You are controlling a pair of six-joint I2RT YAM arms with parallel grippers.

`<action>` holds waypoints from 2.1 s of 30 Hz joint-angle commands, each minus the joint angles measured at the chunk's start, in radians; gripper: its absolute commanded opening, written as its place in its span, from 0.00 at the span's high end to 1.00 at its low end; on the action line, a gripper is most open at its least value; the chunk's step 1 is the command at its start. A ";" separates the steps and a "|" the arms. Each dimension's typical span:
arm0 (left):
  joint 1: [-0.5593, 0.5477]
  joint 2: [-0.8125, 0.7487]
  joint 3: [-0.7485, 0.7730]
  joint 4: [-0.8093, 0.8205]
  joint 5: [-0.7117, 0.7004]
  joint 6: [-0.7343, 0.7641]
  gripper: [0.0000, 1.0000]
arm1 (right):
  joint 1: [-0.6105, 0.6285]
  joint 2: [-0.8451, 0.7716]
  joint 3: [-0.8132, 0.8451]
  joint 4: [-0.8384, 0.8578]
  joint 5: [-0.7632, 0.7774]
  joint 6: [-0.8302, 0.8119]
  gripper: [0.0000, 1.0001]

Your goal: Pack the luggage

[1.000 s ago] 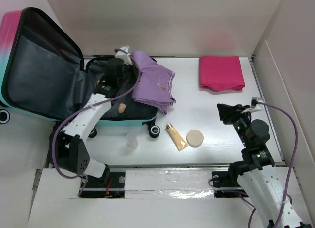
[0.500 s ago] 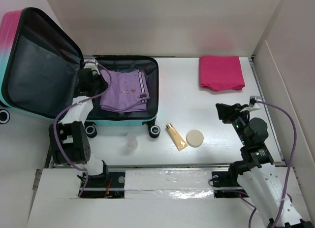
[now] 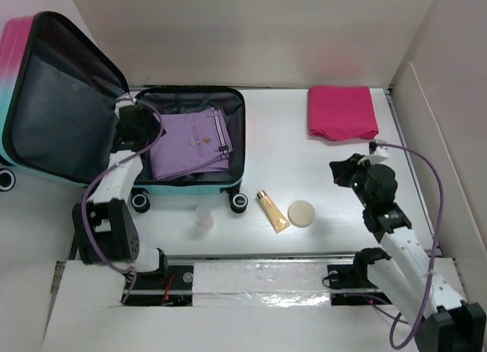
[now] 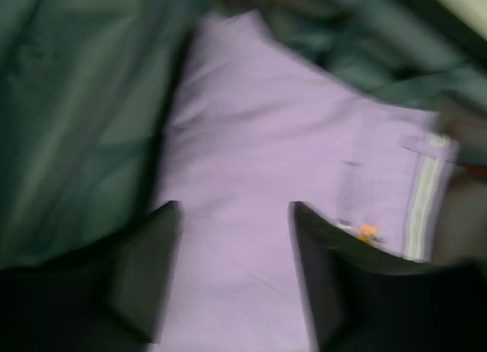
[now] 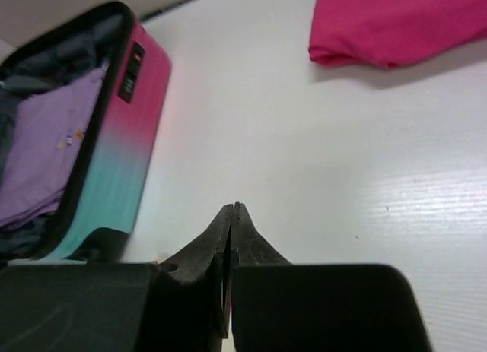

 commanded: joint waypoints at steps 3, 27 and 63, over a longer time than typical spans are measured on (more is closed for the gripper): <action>-0.183 -0.232 -0.010 0.103 0.046 -0.061 0.67 | -0.006 0.207 0.135 0.046 0.121 -0.021 0.80; -0.728 -0.201 -0.139 0.496 0.134 -0.261 0.76 | 0.057 1.696 1.623 -0.796 0.532 -0.225 0.42; -0.991 0.663 0.638 -0.016 -0.215 -0.397 0.25 | 0.086 -0.004 0.191 -0.160 0.139 -0.030 0.86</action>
